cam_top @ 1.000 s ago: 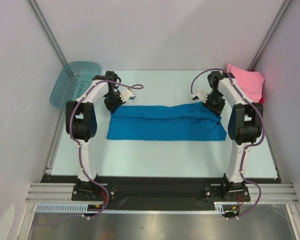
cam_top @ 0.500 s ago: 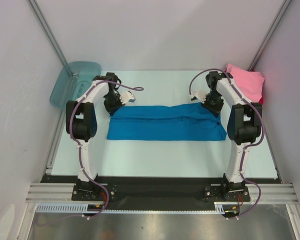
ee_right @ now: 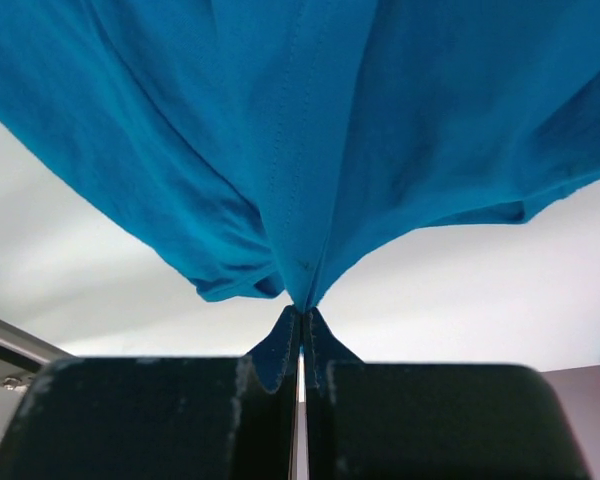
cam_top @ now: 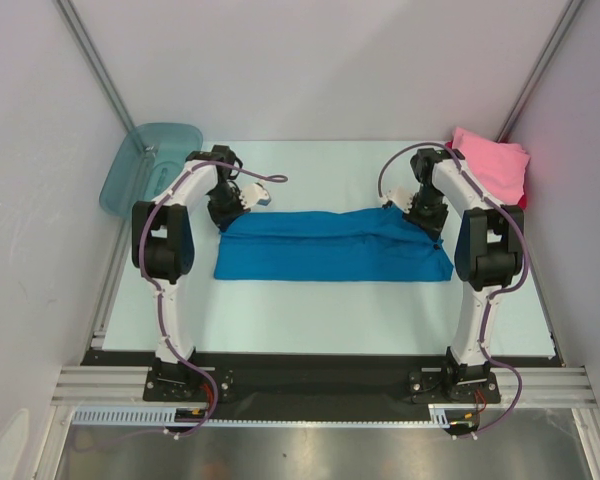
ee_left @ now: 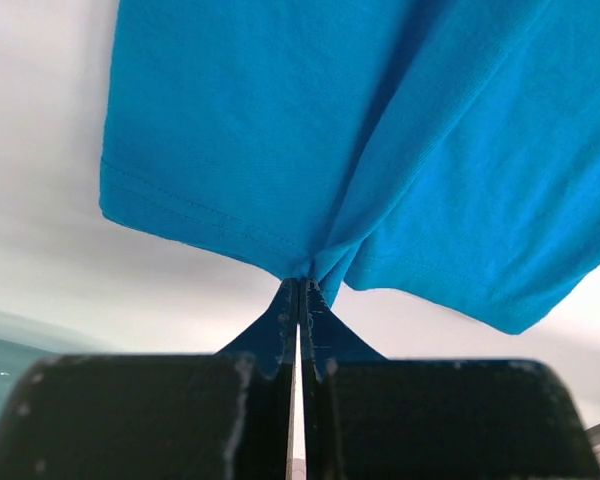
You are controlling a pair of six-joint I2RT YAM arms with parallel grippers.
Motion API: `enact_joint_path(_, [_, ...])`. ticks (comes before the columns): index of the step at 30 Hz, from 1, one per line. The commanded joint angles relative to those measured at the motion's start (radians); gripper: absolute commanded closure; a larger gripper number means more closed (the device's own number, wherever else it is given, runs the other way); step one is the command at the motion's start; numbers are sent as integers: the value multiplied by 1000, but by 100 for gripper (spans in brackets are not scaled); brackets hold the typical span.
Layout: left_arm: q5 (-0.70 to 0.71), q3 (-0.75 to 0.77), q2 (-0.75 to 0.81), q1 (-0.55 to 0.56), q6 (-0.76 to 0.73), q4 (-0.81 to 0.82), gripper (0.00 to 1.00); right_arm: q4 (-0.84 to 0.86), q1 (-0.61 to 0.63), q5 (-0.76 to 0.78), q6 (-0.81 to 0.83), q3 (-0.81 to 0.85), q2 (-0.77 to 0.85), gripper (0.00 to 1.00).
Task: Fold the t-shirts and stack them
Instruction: Fold the tshirt
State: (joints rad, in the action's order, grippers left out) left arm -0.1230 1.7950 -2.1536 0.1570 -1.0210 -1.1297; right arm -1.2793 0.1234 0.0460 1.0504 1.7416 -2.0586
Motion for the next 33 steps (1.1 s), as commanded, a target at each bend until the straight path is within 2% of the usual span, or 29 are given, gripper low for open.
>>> enact_joint_path(1, [8,-2,8,7,-34,-27,100,-35,2,28,28,-8,72,100])
enact_joint_path(6, [16,-16,8,10,-45,-31,99,-40,4,23,23,-8,66,100])
enact_joint_path(8, [23,-26,8,10,-53,-33,95,-41,2,22,23,-14,68,100])
enact_joint_path(14, [75,-57,0,12,-74,-41,73,-40,4,26,30,-22,71,98])
enact_joint_path(15, [88,-63,-2,12,-77,-39,70,-40,4,29,30,-24,69,94])
enact_joint_path(16, [107,-74,-2,12,-85,-41,61,-40,4,32,30,-25,69,91])
enact_joint_path(17, [120,-77,-5,12,-88,-39,57,-40,4,31,31,-27,71,87])
enact_joint_path(18, [120,-78,-9,12,-91,-39,56,-40,4,31,33,-28,71,80])
enact_joint_path(21, [155,-60,-15,9,-85,-25,55,-38,5,29,33,-28,74,70])
enact_joint_path(24, [166,-31,-26,1,-76,-16,53,-37,5,22,31,-28,78,64])
enact_joint_path(30, [206,62,-51,-26,-83,-16,54,-17,4,37,37,-47,91,61])
enact_joint_path(33, [180,192,-68,-46,-53,-19,55,11,1,37,25,-45,87,61])
